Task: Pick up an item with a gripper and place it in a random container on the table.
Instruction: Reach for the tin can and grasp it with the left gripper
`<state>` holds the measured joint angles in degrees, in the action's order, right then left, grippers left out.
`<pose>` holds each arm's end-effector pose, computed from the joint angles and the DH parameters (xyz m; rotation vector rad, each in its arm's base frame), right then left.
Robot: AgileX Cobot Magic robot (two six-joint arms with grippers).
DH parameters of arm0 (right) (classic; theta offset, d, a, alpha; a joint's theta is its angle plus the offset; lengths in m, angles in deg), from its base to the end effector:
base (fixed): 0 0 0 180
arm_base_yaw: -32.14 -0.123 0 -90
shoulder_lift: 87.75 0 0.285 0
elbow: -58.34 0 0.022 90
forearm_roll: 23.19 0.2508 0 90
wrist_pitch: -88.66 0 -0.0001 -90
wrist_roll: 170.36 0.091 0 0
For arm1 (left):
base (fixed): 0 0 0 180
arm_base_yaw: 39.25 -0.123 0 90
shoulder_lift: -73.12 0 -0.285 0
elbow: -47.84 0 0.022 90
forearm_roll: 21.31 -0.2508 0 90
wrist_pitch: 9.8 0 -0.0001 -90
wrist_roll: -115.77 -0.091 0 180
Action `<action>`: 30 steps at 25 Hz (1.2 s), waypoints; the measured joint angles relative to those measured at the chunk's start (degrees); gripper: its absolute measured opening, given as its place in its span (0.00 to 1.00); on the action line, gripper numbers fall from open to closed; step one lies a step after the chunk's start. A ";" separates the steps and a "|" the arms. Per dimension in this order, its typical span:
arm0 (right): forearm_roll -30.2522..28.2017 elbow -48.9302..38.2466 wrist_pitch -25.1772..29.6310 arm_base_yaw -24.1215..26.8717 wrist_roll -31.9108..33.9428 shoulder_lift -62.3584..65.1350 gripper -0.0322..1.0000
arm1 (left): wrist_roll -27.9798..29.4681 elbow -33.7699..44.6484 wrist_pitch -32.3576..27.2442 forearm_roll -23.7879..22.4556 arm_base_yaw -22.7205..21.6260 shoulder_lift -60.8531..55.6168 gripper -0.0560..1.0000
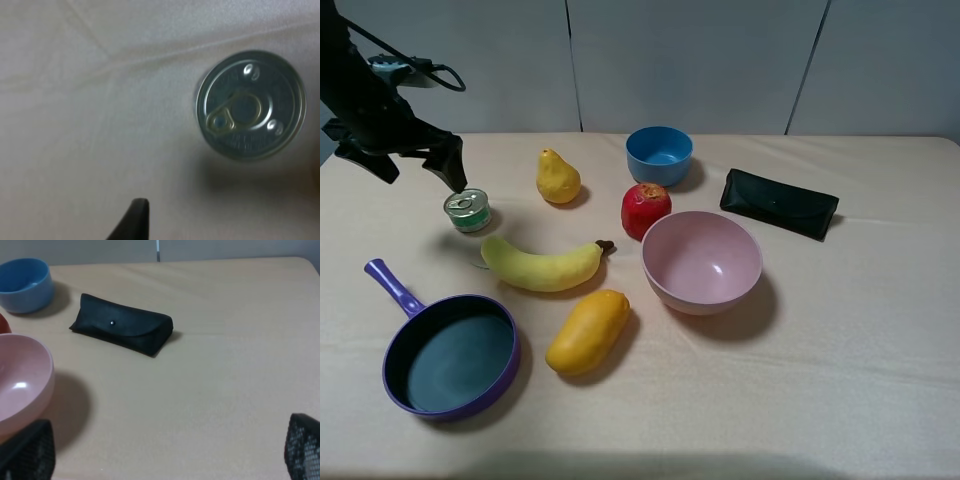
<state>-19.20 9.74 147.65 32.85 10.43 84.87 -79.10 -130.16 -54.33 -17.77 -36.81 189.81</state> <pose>-0.0047 0.0055 0.2798 0.0241 2.0055 0.0837 0.3843 -0.0203 0.1895 0.3751 2.8203 -0.0251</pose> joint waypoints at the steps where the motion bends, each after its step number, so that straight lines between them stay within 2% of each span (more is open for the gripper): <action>1: 0.05 0.00 0.00 0.00 0.00 0.00 0.70 | 0.00 -0.24 0.46 0.00 0.24 0.90 0.99; 21: 0.18 0.00 0.00 0.00 0.00 0.00 0.70 | 0.00 -3.98 8.90 0.21 3.12 13.46 0.99; 30: 0.28 0.00 0.00 0.00 0.00 0.00 0.70 | 0.00 -4.44 9.67 0.21 3.64 16.03 0.99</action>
<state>-18.92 9.74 147.65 32.85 10.43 84.87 -79.10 -134.60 -44.66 -17.56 -33.17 205.84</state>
